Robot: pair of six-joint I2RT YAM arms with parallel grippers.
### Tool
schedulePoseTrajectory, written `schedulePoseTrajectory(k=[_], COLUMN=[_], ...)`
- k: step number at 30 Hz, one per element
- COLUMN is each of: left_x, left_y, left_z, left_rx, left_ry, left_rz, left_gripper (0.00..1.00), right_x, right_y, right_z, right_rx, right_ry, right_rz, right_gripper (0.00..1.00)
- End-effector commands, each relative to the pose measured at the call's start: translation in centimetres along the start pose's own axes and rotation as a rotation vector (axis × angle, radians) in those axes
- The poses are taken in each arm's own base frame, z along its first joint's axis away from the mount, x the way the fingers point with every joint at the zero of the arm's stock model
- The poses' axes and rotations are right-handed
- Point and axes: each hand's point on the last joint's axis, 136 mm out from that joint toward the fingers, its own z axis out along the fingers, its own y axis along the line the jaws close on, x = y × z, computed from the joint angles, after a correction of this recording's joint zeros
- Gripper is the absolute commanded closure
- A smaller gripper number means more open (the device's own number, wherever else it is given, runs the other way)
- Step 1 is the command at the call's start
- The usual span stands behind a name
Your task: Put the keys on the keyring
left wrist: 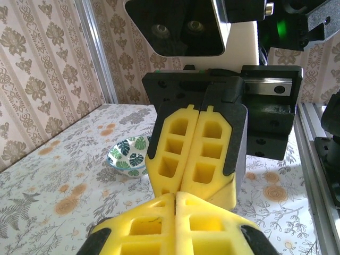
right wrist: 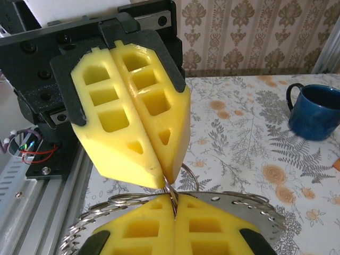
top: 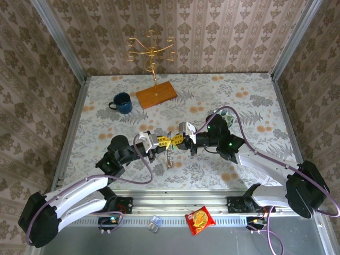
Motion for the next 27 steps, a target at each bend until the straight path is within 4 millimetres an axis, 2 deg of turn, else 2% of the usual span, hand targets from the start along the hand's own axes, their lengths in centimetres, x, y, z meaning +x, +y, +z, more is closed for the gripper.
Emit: schedulePoseTrajectory(k=[1,3,5,9,14,22,27], left_x=[-1.4,-1.2,-1.1,-0.2,1.2,1.1,0.8], left_y=[0.7,1.1,1.3,1.2,0.1,-0.5,-0.3], left_z=[-0.7,-1.2,-1.7,-2.4,-2.4,-1.4,-1.0], left_rx=[-0.038,-0.062,-0.076,-0.06,0.028,0.122,0.128], left_ry=[-0.037,-0.017,0.01,0.099,0.213,0.215,0.203], left_rz=[0.003,0.013,0.027,0.042,0.068,0.052,0.054], left_gripper=[0.72,0.61,0.58,0.59,0.6,0.6,0.66], right_x=[-1.6,-1.3,-1.0,-0.6,-0.8,-1.0,-0.8], right_y=[-0.1,-0.1,0.0,0.2,0.0,-0.3,-0.3], right_z=[-0.3,-0.5,-0.7,-0.9,-0.9,-0.8,-0.7], right_rx=[-0.016,-0.016,-0.022,-0.037,-0.039,-0.033,-0.028], right_ry=[-0.014,0.014,0.042,0.089,0.118,0.155,0.193], right_rz=[-0.057,-0.064,-0.073,-0.081,-0.083,-0.09,-0.108], right_gripper=[1.0,1.0,1.0,1.0,1.0,1.0,1.0])
